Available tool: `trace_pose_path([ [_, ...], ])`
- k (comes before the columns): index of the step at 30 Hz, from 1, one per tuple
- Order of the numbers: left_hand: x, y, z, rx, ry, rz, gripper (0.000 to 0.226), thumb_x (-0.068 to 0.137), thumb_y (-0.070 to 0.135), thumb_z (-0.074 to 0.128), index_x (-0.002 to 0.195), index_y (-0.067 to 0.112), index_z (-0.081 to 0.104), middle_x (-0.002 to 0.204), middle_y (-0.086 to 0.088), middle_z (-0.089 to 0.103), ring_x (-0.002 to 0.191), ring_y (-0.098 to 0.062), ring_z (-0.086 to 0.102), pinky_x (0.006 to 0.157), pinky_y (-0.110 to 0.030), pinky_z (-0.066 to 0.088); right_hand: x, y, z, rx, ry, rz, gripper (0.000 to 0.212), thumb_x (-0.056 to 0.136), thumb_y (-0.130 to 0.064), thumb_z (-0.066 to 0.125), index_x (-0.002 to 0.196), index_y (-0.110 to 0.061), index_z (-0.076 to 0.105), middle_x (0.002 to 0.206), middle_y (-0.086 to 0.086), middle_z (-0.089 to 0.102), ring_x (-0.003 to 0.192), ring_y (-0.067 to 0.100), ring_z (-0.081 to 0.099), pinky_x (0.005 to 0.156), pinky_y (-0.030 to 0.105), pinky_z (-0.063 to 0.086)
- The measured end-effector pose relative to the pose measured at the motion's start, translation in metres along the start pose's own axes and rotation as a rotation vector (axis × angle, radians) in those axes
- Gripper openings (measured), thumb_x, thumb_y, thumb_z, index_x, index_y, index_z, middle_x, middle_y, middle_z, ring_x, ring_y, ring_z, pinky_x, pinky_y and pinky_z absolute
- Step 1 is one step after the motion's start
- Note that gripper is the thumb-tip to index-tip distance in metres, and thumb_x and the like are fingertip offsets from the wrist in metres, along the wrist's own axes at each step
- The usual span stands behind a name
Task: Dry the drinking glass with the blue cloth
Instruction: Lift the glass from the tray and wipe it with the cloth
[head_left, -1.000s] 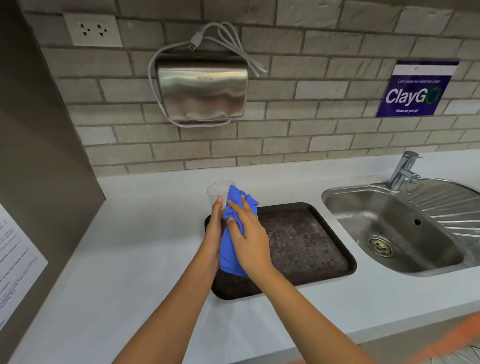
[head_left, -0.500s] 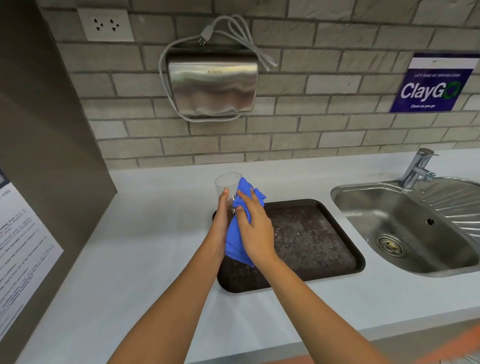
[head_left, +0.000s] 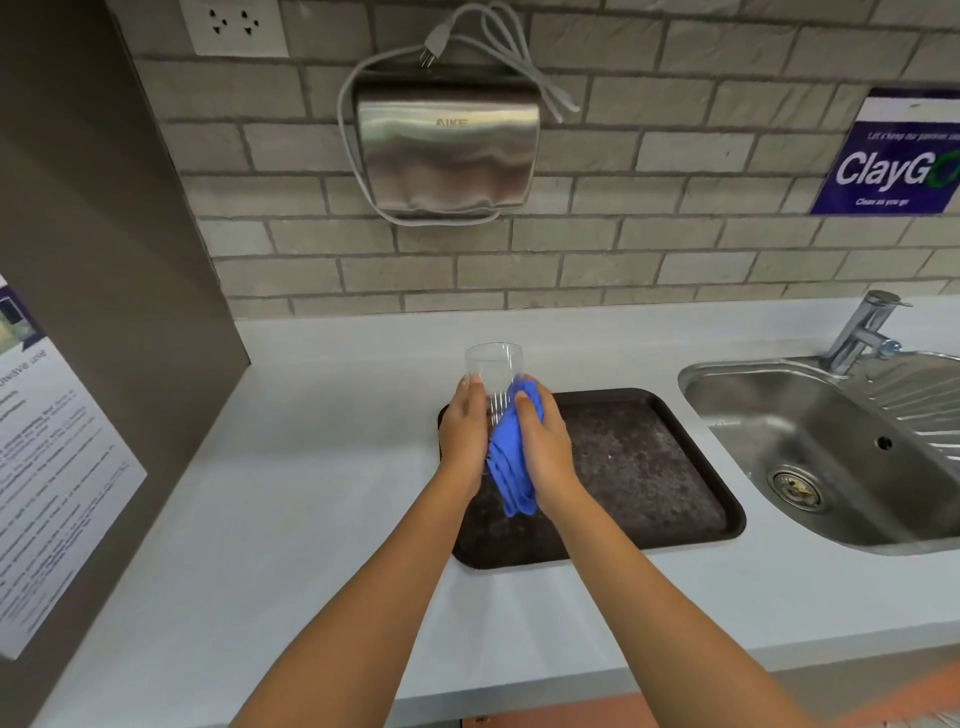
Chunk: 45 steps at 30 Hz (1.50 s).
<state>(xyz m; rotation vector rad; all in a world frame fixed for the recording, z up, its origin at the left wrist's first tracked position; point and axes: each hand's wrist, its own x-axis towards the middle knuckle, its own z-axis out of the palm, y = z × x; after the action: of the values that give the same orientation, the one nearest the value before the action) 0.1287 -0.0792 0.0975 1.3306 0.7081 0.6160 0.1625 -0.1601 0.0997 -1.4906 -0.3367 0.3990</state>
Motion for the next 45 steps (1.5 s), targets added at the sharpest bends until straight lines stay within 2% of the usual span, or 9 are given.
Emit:
trace_pose_path([
  [4, -0.002, -0.006, -0.004, -0.065, -0.054, -0.006, 0.048, 0.094, 0.052, 0.057, 0.123, 0.014, 0.061, 0.108, -0.008, 0.073, 0.092, -0.018, 0.072, 0.065, -0.019, 0.056, -0.014, 0.010, 0.010, -0.215, 0.014, -0.237, 0.043, 0.103, -0.033, 0.042, 0.146, -0.031, 0.040, 0.148, -0.006, 0.047, 0.128, -0.002, 0.045, 0.106, 0.020, 0.040],
  [7, -0.001, -0.008, -0.012, -0.166, -0.111, -0.004, 0.045, 0.094, 0.046, 0.059, 0.116, 0.008, 0.068, 0.104, -0.013, 0.075, 0.095, -0.025, 0.073, 0.067, -0.021, 0.059, -0.016, 0.014, 0.015, -0.371, -0.012, -0.321, 0.043, 0.104, -0.036, 0.039, 0.147, -0.031, 0.040, 0.158, -0.006, 0.033, 0.122, -0.034, 0.017, 0.095, -0.006, 0.023],
  [13, -0.003, -0.005, -0.023, -0.238, -0.181, -0.158, 0.053, 0.093, 0.057, 0.053, 0.124, 0.016, 0.064, 0.112, -0.012, 0.074, 0.101, -0.026, 0.072, 0.078, -0.036, 0.059, -0.004, -0.002, 0.014, -0.061, -0.068, -0.084, 0.039, 0.102, -0.038, 0.042, 0.141, -0.032, 0.049, 0.135, -0.007, 0.057, 0.122, 0.010, 0.055, 0.098, 0.021, 0.045],
  [18, -0.006, -0.007, -0.029, -0.362, -0.236, -0.220, 0.061, 0.092, 0.059, 0.052, 0.130, 0.012, 0.063, 0.126, -0.018, 0.068, 0.118, -0.032, 0.065, 0.106, -0.047, 0.049, -0.017, -0.004, 0.022, -0.175, -0.029, -0.125, 0.035, 0.102, -0.037, 0.042, 0.135, -0.037, 0.052, 0.128, -0.006, 0.059, 0.104, 0.002, 0.059, 0.094, 0.021, 0.044],
  [22, -0.009, -0.012, -0.039, -0.435, -0.302, -0.233, 0.056, 0.095, 0.055, 0.050, 0.127, 0.013, 0.066, 0.129, -0.014, 0.066, 0.124, -0.029, 0.060, 0.111, -0.043, 0.042, -0.034, 0.008, 0.031, -0.398, -0.038, -0.308, 0.039, 0.103, -0.035, 0.043, 0.142, -0.032, 0.047, 0.153, -0.006, 0.042, 0.127, 0.009, 0.050, 0.099, 0.019, 0.037],
  [33, -0.021, -0.002, -0.041, -0.336, -0.275, -0.328, 0.064, 0.091, 0.067, 0.046, 0.127, 0.017, 0.065, 0.121, -0.013, 0.072, 0.110, -0.031, 0.069, 0.092, -0.046, 0.057, -0.015, -0.004, 0.016, 0.066, -0.097, 0.216, 0.035, 0.100, -0.041, 0.044, 0.121, -0.019, 0.061, 0.114, 0.011, 0.070, 0.102, 0.027, 0.069, 0.100, 0.047, 0.051],
  [37, -0.014, -0.007, -0.028, -0.253, -0.065, -0.208, 0.052, 0.093, 0.057, 0.054, 0.119, 0.014, 0.067, 0.112, -0.013, 0.074, 0.101, -0.030, 0.072, 0.089, -0.042, 0.059, -0.008, 0.002, 0.012, -0.002, -0.079, 0.143, 0.035, 0.101, -0.041, 0.043, 0.124, -0.020, 0.058, 0.117, 0.009, 0.068, 0.106, 0.024, 0.066, 0.101, 0.047, 0.050],
  [41, 0.004, -0.019, -0.006, -0.129, 0.016, -0.032, 0.043, 0.102, 0.044, 0.043, 0.127, 0.012, 0.058, 0.117, -0.013, 0.068, 0.102, -0.027, 0.068, 0.085, -0.036, 0.057, -0.003, 0.013, 0.009, -0.129, 0.019, -0.055, 0.034, 0.102, -0.039, 0.042, 0.133, -0.029, 0.053, 0.130, 0.000, 0.063, 0.116, 0.013, 0.060, 0.104, 0.035, 0.047],
  [45, 0.025, -0.022, 0.011, -0.119, -0.026, -0.094, 0.040, 0.104, 0.041, 0.041, 0.110, 0.009, 0.063, 0.101, -0.012, 0.069, 0.092, -0.023, 0.066, 0.075, -0.028, 0.054, 0.007, 0.019, 0.003, -0.381, 0.022, -0.296, 0.041, 0.104, -0.031, 0.040, 0.145, -0.027, 0.043, 0.153, -0.008, 0.036, 0.122, -0.016, 0.041, 0.092, -0.003, 0.033],
])
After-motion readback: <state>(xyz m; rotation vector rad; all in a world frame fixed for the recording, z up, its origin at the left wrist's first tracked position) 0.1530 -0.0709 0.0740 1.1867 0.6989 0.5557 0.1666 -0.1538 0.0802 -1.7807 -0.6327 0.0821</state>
